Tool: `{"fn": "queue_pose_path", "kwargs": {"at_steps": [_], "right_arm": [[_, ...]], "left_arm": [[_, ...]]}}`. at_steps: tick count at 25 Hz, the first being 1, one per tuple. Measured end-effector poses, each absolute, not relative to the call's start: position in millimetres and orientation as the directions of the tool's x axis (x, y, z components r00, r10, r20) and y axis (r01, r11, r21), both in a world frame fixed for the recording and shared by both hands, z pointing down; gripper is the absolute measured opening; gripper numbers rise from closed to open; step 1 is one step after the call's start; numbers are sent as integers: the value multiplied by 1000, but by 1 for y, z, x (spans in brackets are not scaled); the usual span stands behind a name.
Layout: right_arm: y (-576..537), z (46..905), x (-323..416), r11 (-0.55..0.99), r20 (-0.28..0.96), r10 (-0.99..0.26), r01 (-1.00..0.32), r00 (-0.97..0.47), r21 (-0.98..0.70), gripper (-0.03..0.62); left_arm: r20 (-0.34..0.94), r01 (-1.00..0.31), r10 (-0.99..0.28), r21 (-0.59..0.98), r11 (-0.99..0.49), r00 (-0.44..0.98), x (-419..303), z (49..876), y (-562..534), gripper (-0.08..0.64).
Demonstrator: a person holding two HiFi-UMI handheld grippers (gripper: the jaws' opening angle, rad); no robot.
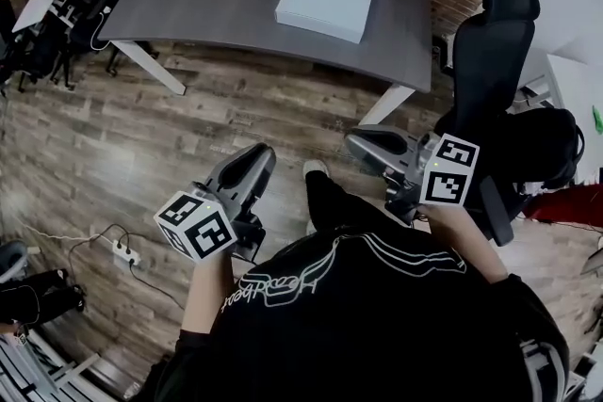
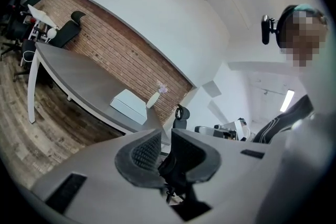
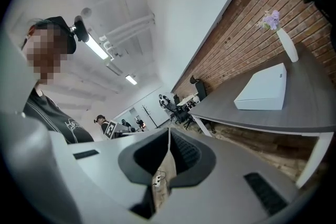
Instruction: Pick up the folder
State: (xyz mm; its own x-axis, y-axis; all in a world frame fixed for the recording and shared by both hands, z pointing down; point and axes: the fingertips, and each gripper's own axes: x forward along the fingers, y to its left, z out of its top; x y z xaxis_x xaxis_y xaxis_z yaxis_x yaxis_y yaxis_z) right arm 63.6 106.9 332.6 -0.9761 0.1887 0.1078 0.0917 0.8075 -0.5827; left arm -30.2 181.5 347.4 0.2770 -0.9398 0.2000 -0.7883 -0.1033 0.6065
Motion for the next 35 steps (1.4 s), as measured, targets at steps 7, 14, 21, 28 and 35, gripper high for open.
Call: {"fn": "queue_pose_path", "kwargs": {"at_steps": [7, 14, 21, 28, 35], "right_arm": [[49, 351, 29, 789, 103, 151, 57, -983, -612, 0], [-39, 368, -17, 766, 110, 82, -7, -991, -642, 5], [-119, 371, -38, 810, 151, -34, -116, -988, -574, 104], [-176, 385, -29, 777, 209, -205, -289, -956, -559, 196], [-221, 410, -28, 709, 264, -321, -416, -909, -570, 216]], "left_arm": [[223, -767, -936, 638, -72, 273, -81, 365, 136, 122], [271, -756, -912, 652, -61, 307, -145, 375, 58, 192], [269, -768, -899, 632, -107, 346, -190, 369, -17, 238], [299, -769, -881, 630, -106, 367, -215, 382, -72, 273], [371, -764, -824, 635, -112, 429, -239, 408, -129, 291]]}}
